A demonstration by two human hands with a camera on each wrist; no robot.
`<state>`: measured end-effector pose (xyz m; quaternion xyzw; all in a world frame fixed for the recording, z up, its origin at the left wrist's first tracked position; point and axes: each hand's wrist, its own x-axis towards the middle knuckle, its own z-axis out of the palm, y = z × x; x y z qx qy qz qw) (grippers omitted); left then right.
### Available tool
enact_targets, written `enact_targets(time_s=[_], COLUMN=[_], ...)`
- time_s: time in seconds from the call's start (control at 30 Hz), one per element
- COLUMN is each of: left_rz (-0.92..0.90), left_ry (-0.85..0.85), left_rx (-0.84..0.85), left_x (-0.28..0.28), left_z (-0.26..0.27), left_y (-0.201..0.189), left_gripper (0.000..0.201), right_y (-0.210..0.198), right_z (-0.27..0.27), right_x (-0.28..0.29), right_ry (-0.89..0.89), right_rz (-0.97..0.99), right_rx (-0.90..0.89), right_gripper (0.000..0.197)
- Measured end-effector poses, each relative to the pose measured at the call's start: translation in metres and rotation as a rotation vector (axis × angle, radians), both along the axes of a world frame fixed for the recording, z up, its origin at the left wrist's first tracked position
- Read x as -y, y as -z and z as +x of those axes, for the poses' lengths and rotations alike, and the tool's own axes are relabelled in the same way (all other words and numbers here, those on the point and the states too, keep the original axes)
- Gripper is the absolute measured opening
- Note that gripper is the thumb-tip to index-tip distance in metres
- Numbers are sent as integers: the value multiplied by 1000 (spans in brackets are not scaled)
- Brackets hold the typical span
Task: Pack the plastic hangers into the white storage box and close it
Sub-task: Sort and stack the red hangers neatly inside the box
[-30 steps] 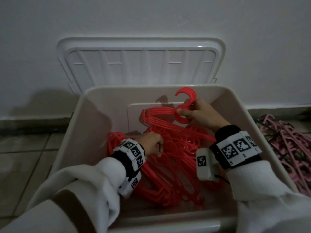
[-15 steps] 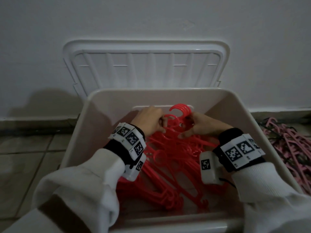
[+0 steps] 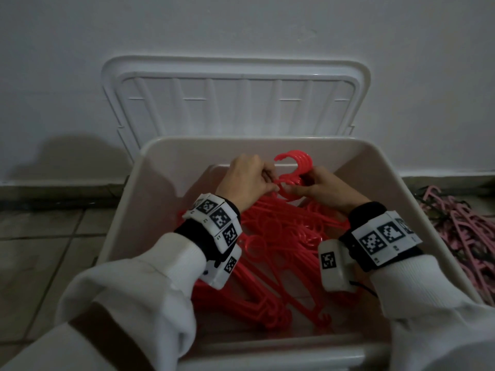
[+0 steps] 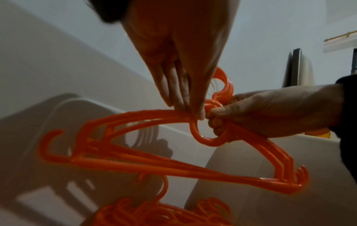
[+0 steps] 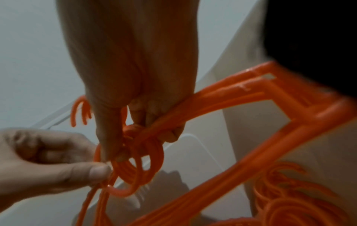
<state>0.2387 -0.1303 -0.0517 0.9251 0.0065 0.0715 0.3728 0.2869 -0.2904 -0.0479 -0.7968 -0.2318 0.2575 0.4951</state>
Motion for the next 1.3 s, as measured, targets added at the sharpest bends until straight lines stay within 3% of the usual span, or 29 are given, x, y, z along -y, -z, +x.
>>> enact_targets(time_s=[0.1, 0.2, 0.3, 0.43, 0.57, 0.63, 0.7, 0.87, 1.07, 1.3], left_rz=[-105, -74, 81, 211, 352, 361, 389, 537, 515, 457], left_ry=[-19, -22, -64, -45, 274, 374, 385, 333, 280, 298], left_rx=[-6, -7, 14, 16, -248, -405, -508, -581, -509, -467], left_x=[-1, 1, 2, -3, -7, -6, -6, -18, -23, -31], left_z=[1, 0, -1, -2, 0, 0, -3, -12, -11, -2], left_y=[4, 6, 4, 0, 6, 21, 44, 89, 90, 69], left_gripper=[19, 16, 17, 35, 37, 27, 17, 41, 11, 7], right_y=[0, 2, 2, -1, -3, -4, -5, -6, -9, -11], right_z=[-2, -3, -2, 0, 3, 4, 3, 2, 0, -1], right_x=[0, -3, -5, -6, 0, 3, 4, 4, 3, 3], right_ry=[-8, -14, 35, 113, 225, 259, 256, 237, 229, 234], right_rz=[9, -3, -3, -32, -117, -140, -144, -176, -195, -185], right_rx=[-21, -5, -41, -25, 72, 121, 151, 185, 231, 242], right_gripper=[27, 23, 22, 13, 18, 17, 18, 8, 6, 4])
